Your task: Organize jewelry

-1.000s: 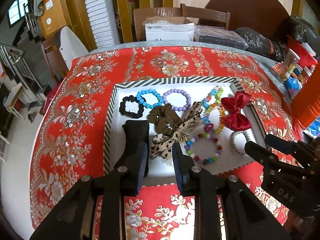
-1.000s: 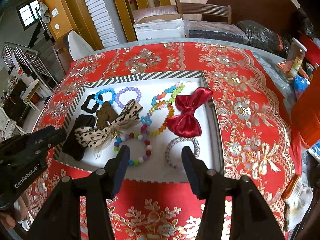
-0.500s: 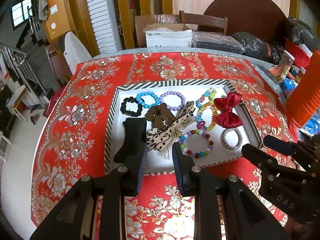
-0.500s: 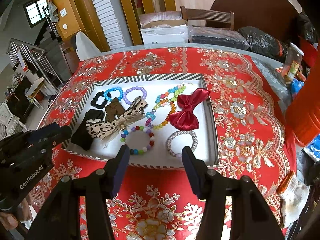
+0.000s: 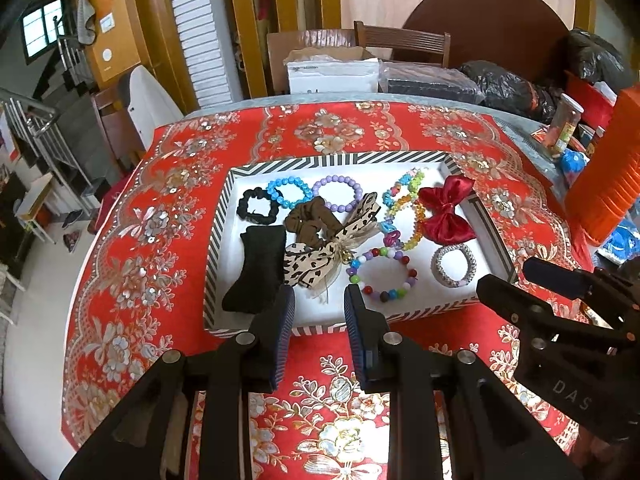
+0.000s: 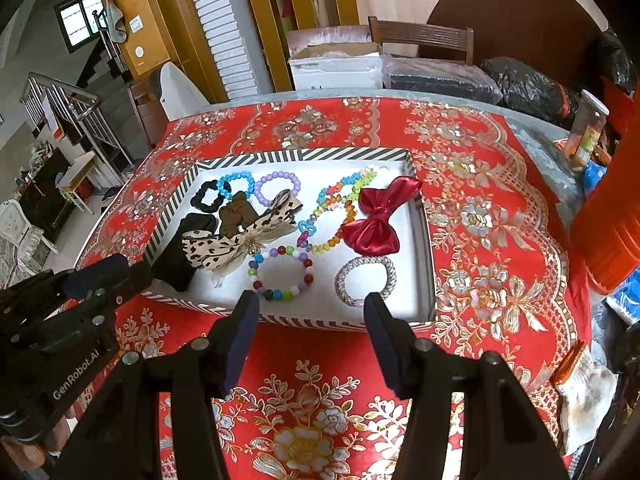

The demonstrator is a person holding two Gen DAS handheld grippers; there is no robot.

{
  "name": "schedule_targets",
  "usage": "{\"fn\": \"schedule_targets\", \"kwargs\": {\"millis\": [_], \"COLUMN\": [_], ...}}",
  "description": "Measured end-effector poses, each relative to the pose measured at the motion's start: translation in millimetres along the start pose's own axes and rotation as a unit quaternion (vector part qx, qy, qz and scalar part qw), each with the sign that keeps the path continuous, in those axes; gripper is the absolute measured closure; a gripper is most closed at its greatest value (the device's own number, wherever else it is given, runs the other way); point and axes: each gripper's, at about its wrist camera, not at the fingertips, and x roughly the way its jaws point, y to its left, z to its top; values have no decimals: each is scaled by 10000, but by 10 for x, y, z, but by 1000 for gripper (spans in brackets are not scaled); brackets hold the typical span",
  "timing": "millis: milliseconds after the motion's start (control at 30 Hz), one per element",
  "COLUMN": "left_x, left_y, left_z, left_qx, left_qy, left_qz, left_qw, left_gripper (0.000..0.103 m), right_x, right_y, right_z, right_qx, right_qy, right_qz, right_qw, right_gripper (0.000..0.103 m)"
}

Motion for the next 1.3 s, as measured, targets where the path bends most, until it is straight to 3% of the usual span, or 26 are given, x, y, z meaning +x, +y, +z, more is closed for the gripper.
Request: {"fn": "schedule_targets", "kwargs": {"millis": [1300], "left_x": [-10], "left_y": [31], "left_z": [-46], "left_qx": [-100], "left_qy": [19], "left_qz": [-33], "left_qw": [9999], "left_gripper": [86], "right_x": [-6], "right_y": [84], "right_z": [-19], "right_qx": [-138], "right_qy": [52], "right_qz": [82], "right_qw": [9999], "right_gripper": [45]}}
